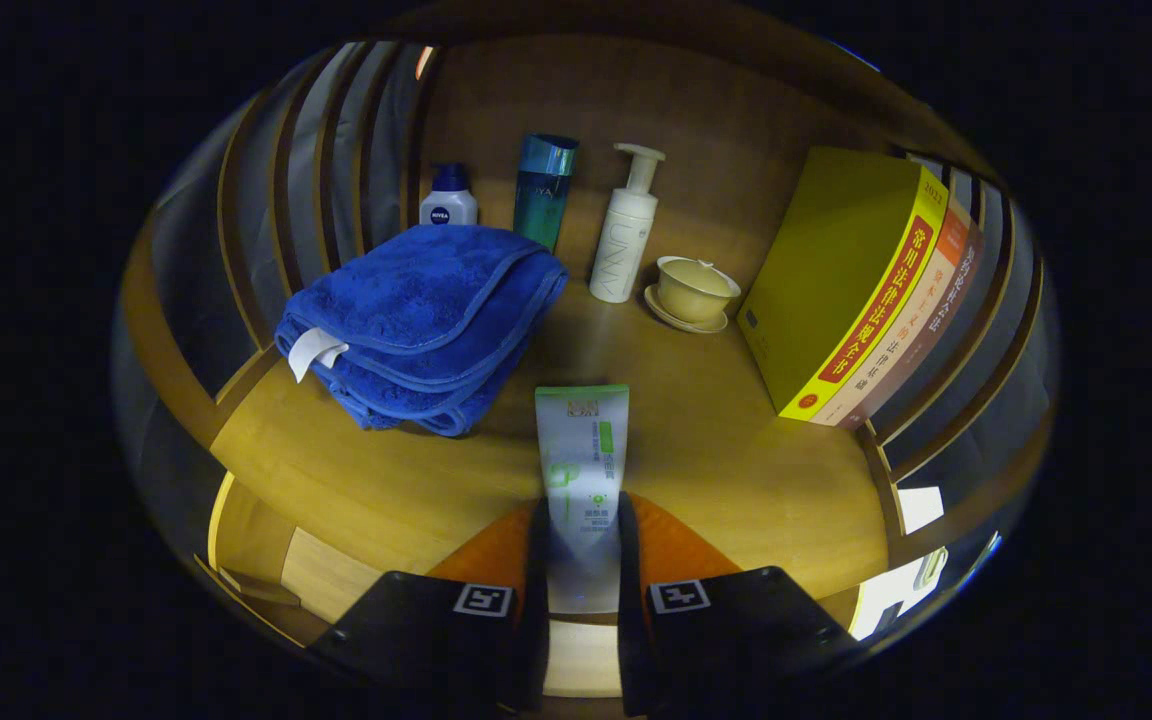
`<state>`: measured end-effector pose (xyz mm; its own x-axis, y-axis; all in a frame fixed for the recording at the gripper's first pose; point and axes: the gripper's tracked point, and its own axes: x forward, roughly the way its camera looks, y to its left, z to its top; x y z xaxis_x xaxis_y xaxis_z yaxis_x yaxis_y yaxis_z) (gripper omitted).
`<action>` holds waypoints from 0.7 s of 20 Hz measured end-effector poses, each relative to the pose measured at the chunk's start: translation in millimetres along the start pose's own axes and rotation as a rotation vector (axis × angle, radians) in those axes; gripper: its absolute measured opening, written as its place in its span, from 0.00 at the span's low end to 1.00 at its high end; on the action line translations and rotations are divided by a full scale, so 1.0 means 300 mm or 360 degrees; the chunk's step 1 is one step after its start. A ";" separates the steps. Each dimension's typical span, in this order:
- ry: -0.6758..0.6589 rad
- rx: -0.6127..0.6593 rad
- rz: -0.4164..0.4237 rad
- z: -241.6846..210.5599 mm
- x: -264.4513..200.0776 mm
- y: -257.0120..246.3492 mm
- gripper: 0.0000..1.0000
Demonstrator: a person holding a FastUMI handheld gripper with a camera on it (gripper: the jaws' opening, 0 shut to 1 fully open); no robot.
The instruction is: Pull open the drawer, take out the items inside it, and place them on the countertop above the cabinet.
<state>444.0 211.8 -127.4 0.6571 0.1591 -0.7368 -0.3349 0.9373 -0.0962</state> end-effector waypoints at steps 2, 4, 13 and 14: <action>0.0001 0.0001 0.0000 0.001 -0.005 0.000 0.38; 0.0006 -0.0001 0.0004 -0.005 -0.002 0.001 0.41; -0.0078 -0.0018 0.0010 0.023 -0.086 0.000 0.99; -0.0102 -0.0018 0.0015 0.033 -0.101 0.004 0.99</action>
<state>430.5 211.2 -98.5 0.6959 0.1876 -0.6932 -0.3485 0.9322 -0.0977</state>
